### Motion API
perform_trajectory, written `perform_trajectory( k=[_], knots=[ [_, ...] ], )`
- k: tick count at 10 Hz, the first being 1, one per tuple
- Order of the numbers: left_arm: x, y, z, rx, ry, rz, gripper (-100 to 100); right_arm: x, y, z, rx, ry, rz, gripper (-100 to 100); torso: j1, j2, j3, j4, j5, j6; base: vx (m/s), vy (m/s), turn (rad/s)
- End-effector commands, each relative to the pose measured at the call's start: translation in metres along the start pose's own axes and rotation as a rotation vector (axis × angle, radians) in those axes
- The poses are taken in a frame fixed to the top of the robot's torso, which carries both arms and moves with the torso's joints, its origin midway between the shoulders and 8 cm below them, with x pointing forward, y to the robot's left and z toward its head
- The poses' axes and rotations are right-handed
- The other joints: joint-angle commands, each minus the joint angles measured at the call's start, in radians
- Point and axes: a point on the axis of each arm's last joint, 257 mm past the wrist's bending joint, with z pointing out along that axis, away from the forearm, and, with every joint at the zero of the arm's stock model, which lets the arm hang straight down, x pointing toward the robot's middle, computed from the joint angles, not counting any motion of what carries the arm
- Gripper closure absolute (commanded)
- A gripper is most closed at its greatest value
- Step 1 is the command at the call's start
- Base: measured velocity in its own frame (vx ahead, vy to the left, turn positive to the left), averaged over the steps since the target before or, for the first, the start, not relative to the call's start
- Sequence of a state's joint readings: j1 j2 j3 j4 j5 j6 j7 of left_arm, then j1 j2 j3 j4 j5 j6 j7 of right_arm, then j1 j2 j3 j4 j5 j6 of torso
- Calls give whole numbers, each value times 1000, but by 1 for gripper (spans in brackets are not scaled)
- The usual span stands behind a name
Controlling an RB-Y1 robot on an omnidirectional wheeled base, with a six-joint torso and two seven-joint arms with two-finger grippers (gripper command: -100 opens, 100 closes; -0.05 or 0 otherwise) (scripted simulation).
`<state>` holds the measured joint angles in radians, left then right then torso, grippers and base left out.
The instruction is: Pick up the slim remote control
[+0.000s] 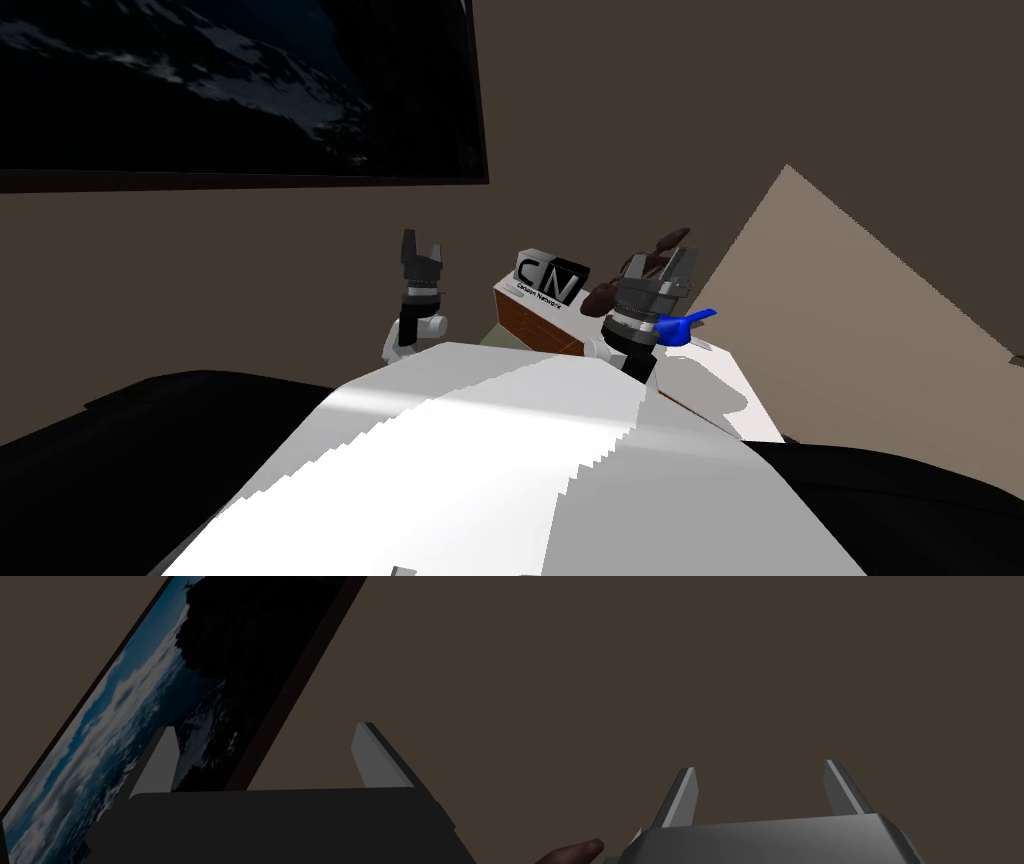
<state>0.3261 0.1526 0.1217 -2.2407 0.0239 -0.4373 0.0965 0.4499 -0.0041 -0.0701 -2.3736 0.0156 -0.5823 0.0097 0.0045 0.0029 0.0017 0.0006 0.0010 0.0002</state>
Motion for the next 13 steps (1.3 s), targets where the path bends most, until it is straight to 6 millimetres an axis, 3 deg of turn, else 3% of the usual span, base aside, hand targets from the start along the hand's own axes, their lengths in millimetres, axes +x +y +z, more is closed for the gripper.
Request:
perform_trajectory(
  k=[1,2,3,4,7,13],
  knots=[
    [1,11,4,-25,2,1,-100,0,0,0,0,0,0,0,0,0,0,0,0,0,-37,47,-68],
    [-2,25,10,-57,3,5,-100,0,0,0,0,0,0,0,-1,-1,0,0,0,0,-29,35,-118],
    [-2,25,10,-57,3,5,-100,0,0,0,0,0,0,0,-2,-1,-1,0,0,0,-20,25,-74],
    [-5,39,16,-88,1,7,-100,0,0,0,0,0,0,0,-2,-2,-1,0,0,0,-22,29,-149],
    [-9,57,23,-131,-4,7,-100,0,0,0,0,0,0,0,-2,-2,-1,0,0,0,-24,32,-89],
    [-25,128,45,-300,-41,-10,-100,0,0,0,0,0,0,0,-2,-3,-2,-1,0,-1,-24,41,-140]
  ],
)
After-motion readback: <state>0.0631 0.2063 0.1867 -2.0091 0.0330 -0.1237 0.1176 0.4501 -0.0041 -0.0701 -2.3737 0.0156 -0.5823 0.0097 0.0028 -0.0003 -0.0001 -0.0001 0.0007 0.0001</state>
